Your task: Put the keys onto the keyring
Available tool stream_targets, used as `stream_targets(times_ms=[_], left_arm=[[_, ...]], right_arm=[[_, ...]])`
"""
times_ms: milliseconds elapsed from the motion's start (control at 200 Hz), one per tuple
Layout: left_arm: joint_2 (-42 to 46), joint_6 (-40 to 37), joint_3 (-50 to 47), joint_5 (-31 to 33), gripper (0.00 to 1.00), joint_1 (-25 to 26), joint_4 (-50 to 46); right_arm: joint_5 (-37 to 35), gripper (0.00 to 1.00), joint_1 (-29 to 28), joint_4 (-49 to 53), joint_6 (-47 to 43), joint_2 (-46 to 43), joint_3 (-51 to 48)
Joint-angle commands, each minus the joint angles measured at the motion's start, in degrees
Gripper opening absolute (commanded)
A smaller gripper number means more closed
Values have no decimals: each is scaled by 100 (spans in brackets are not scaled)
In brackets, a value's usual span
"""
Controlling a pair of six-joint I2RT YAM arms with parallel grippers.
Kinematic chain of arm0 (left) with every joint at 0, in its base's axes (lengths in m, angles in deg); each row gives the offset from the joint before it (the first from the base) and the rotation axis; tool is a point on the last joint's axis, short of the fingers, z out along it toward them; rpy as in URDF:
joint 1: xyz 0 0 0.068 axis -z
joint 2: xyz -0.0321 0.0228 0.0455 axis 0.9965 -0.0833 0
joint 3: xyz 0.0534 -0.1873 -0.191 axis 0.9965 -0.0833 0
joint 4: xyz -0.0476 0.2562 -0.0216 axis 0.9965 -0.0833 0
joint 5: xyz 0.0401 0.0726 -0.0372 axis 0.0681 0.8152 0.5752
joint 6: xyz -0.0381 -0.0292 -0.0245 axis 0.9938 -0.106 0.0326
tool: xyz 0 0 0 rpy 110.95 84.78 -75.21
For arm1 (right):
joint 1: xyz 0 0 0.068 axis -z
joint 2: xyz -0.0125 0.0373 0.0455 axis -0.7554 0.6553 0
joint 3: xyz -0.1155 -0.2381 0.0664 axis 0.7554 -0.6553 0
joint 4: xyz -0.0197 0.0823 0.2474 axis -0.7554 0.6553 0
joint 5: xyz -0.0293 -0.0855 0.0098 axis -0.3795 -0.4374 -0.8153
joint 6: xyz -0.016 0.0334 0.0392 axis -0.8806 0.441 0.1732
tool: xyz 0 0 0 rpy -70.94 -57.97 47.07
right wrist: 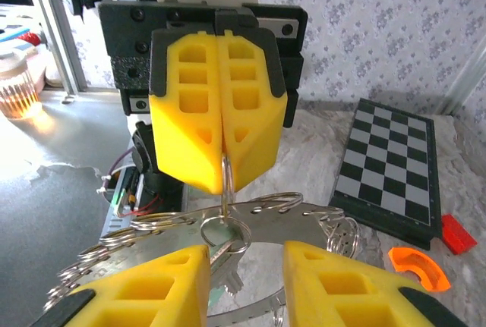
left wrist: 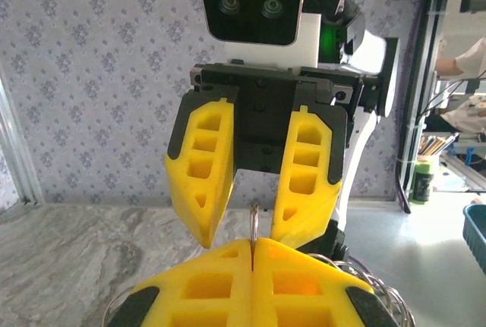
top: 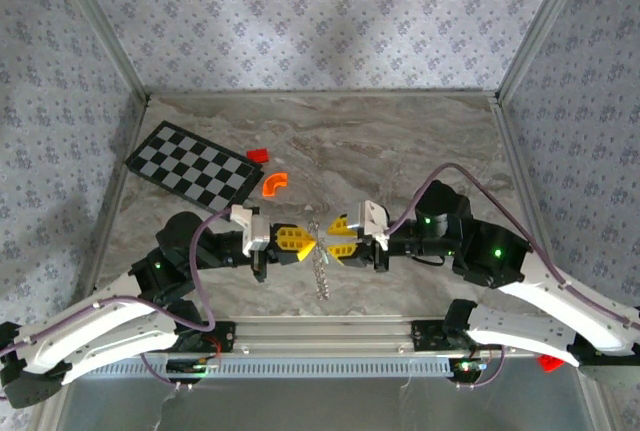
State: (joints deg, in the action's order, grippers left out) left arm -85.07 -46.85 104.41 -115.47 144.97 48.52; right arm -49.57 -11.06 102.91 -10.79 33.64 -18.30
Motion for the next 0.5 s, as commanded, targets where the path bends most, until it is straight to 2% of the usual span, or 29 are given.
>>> stream_targets(times_ms=[0,295,495], left_arm=[[37,140,-19,-209,0,19,619],[-82,190,-70,-230,0,20,885],[-74,197,-73,-227,0,18,878]], right_arm=[[208,32,45,-376,157,-77,-84],[546,28,73,-841,307,-92,-258],[596,12,84,-906,326,-65,-287]])
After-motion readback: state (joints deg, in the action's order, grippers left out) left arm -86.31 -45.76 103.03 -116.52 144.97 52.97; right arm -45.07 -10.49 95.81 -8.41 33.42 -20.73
